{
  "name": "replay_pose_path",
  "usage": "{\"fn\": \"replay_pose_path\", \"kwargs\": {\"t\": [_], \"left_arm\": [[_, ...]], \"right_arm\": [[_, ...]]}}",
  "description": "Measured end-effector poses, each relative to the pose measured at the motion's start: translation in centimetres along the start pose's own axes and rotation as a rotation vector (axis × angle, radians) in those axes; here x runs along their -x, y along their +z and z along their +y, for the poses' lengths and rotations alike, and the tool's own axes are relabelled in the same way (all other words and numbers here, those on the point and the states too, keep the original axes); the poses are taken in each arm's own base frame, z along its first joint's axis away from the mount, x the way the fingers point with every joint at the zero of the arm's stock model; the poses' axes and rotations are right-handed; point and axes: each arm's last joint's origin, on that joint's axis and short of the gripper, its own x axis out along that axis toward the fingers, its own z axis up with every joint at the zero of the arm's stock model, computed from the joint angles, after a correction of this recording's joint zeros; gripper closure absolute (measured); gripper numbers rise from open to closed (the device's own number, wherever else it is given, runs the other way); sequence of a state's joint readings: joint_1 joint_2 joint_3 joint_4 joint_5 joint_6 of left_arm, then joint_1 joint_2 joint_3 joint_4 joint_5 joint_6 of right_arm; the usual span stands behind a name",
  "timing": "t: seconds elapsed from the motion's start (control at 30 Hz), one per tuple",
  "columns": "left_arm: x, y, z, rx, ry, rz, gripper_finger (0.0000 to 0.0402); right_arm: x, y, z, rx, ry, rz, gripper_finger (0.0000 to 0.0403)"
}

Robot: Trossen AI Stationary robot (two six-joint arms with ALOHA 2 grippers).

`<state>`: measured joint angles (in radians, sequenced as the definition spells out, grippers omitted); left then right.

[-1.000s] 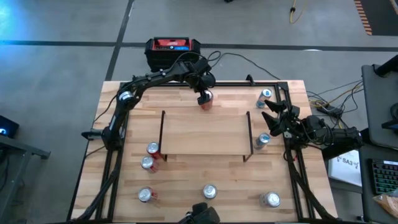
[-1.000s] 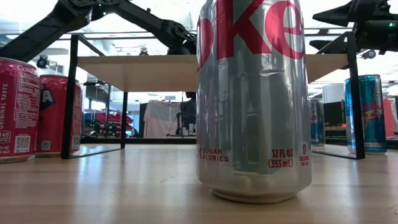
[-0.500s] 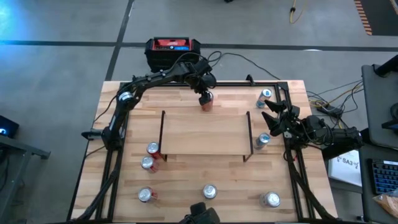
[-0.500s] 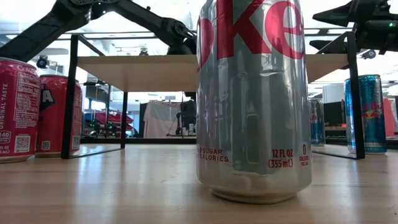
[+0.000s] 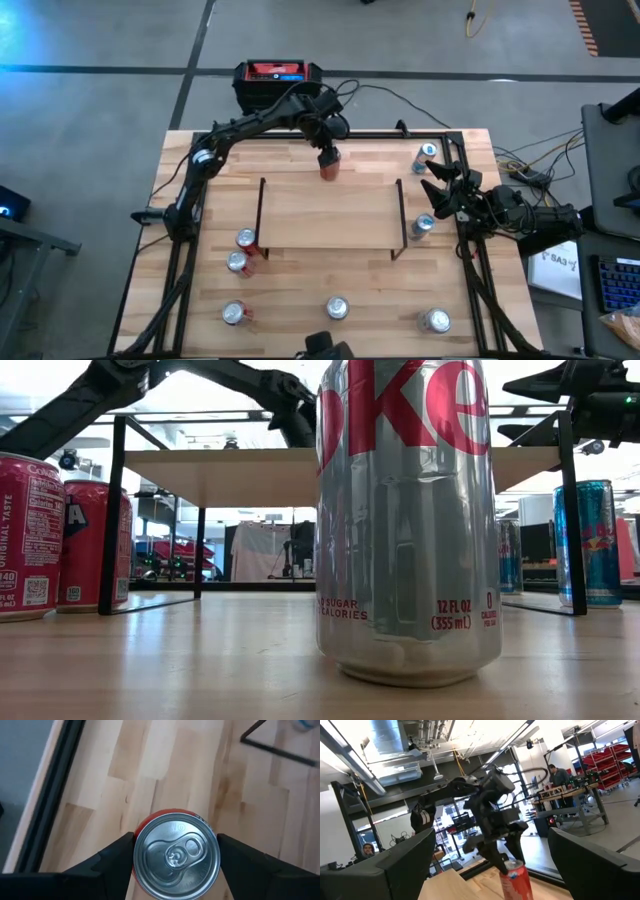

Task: Place canned beverage on shelf
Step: Put the top red soda can on the shelf

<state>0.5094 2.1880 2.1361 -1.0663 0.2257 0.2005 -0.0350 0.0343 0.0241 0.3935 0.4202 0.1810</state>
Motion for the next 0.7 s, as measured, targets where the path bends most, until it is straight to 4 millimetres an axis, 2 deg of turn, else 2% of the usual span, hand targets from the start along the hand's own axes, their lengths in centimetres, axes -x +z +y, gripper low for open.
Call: {"fn": "replay_pose_path", "kwargs": {"t": [0.33, 0.7], "left_arm": [[4.4, 1.7, -1.8, -0.030, 0.023, -0.045, 0.0159], [7.6, 1.4, -3.8, -0.033, 0.048, -0.043, 0.0166]], "right_arm": [[0.0, 0.0, 0.0, 0.001, 0.000, 0.000, 0.0033], [0.0, 0.0, 0.0, 0.000, 0.000, 0.000, 0.0033]]}}
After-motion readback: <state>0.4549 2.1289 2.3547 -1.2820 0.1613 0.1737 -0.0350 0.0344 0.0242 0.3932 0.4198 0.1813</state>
